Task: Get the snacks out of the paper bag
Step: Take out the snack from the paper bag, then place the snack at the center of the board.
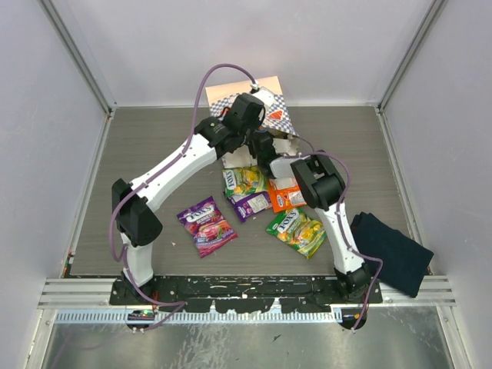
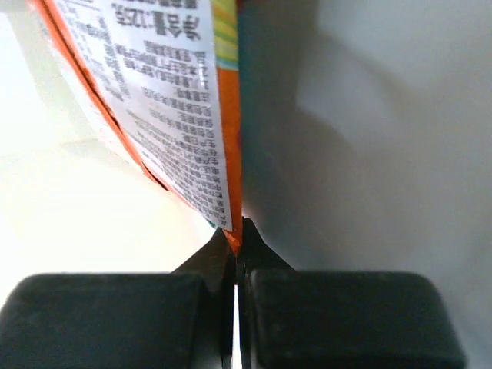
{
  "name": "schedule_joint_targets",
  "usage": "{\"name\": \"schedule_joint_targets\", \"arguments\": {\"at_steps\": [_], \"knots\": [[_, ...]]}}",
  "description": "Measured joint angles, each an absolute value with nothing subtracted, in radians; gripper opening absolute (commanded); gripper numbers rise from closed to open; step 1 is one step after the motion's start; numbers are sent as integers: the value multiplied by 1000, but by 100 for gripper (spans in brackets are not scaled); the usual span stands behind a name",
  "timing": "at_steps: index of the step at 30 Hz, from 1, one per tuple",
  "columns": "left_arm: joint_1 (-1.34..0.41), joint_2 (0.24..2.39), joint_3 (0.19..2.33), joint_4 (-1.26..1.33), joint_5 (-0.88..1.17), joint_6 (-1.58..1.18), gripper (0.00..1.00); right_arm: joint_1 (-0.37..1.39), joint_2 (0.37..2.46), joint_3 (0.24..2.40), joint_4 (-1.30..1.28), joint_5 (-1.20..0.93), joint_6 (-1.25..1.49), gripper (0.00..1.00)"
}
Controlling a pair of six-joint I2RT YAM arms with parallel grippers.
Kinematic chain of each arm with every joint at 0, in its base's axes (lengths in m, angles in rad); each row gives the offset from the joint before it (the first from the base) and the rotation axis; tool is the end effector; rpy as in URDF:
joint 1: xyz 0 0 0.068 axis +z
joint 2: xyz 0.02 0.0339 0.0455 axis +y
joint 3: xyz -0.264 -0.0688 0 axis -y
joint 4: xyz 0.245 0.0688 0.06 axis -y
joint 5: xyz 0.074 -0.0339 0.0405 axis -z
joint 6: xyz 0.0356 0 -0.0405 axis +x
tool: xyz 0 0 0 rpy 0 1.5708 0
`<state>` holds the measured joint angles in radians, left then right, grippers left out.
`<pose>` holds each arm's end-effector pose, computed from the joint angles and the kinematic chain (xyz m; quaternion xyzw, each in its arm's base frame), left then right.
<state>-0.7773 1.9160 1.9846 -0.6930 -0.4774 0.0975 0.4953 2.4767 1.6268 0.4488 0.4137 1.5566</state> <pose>0.3218 -0.2937 0.3768 0.2687 0.8291 0.0508 0.4876 0.4755 0.2406 0.0903 0.5108 0.6464 0.3733 0.4265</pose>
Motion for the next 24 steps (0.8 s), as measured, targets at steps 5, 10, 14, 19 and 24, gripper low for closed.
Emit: {"name": "schedule_joint_targets", "arguments": {"at_steps": [5, 10, 14, 19, 24], "knots": [[-778, 1916, 1985, -693, -494, 97, 0, 509, 2260, 1348, 440, 368, 1540, 1], [-778, 1916, 1985, -693, -503, 97, 0, 533, 2093, 1209, 440, 303, 1505, 1], [-778, 1916, 1984, -693, -516, 98, 0, 551, 2004, 1145, 440, 247, 1459, 1], [-778, 1916, 1977, -693, -529, 99, 0, 571, 1874, 1049, 415, 163, 1394, 1], [-778, 1916, 1973, -693, -532, 99, 0, 601, 1699, 953, 356, 133, 1330, 1]]}}
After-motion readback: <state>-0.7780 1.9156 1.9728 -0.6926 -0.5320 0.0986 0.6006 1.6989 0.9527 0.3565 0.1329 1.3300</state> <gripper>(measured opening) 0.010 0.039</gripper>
